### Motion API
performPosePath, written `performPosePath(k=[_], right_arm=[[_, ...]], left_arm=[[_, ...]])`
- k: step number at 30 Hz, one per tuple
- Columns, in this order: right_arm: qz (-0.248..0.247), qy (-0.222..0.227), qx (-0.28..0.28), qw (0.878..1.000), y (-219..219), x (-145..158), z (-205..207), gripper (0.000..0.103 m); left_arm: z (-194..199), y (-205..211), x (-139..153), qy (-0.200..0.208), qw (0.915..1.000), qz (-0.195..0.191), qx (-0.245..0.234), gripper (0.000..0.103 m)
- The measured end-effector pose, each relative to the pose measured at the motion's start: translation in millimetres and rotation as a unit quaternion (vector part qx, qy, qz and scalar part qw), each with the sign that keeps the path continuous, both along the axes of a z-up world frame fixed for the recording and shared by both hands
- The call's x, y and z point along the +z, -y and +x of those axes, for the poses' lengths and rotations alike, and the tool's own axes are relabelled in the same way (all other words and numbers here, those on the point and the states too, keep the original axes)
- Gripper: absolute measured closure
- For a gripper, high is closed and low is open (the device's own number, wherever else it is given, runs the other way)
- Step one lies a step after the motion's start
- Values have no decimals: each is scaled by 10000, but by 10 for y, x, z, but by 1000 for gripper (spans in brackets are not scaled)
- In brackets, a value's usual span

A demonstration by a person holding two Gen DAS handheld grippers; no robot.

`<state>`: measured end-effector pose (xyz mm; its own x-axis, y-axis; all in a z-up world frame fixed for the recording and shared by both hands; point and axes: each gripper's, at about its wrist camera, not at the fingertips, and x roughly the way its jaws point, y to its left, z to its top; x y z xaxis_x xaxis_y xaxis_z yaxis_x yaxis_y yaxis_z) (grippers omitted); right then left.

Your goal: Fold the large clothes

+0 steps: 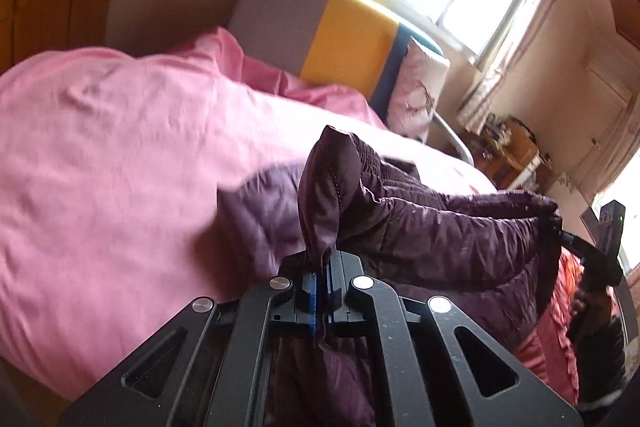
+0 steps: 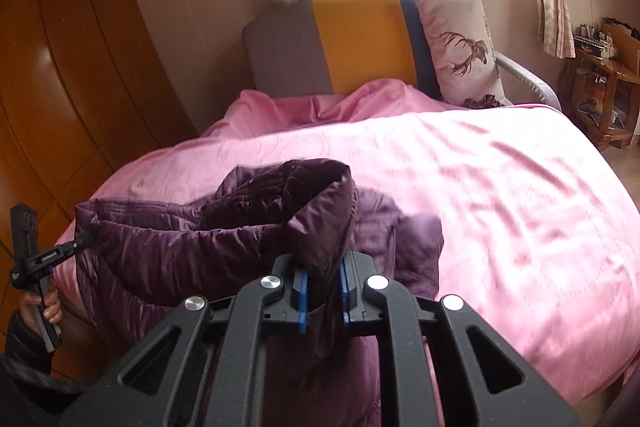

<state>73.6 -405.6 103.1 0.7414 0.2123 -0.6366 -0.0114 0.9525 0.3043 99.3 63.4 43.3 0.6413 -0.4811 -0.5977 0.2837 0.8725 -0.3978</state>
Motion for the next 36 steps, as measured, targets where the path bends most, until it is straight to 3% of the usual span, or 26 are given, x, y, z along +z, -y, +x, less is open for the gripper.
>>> performPosePath(k=[4,9,15,21,25,30,32,34,35,36], right_arm=[[162,29,-320,9994,87,-42,451,92],[-291,-82,-749,9967,44,-246,1040,92],[-1047,-518,-1105,9870,-17,-815,1486,90],[-1239,-933,-1240,9801,42,-1342,1704,79],[-1296,-1210,-1245,9763,54,-1576,1810,78],[-1261,-1300,-1262,9753,96,-1639,1825,75],[-1230,-1337,-1307,9746,109,-1640,1813,68],[-1153,-1394,-1458,9726,162,-1609,1767,52],[-1080,-1414,-1559,9716,223,-1582,1748,40],[-971,-1391,-1652,9716,300,-1534,1719,32]], left_arm=[[456,79,18,100,9996,46,253,101],[1080,302,-113,-2,9980,399,481,101],[1574,503,-671,-571,9914,964,678,101],[1619,565,-1138,-805,9843,1299,884,101],[1628,623,-1219,-770,9816,1459,957,100],[1622,642,-1201,-794,9791,1579,1005,99],[1645,662,-1178,-853,9776,1659,973,99],[1644,637,-1098,-930,9770,1651,982,96],[1629,610,-1047,-963,9759,1650,1055,85],[1590,573,-980,-969,9741,1659,1192,64]])
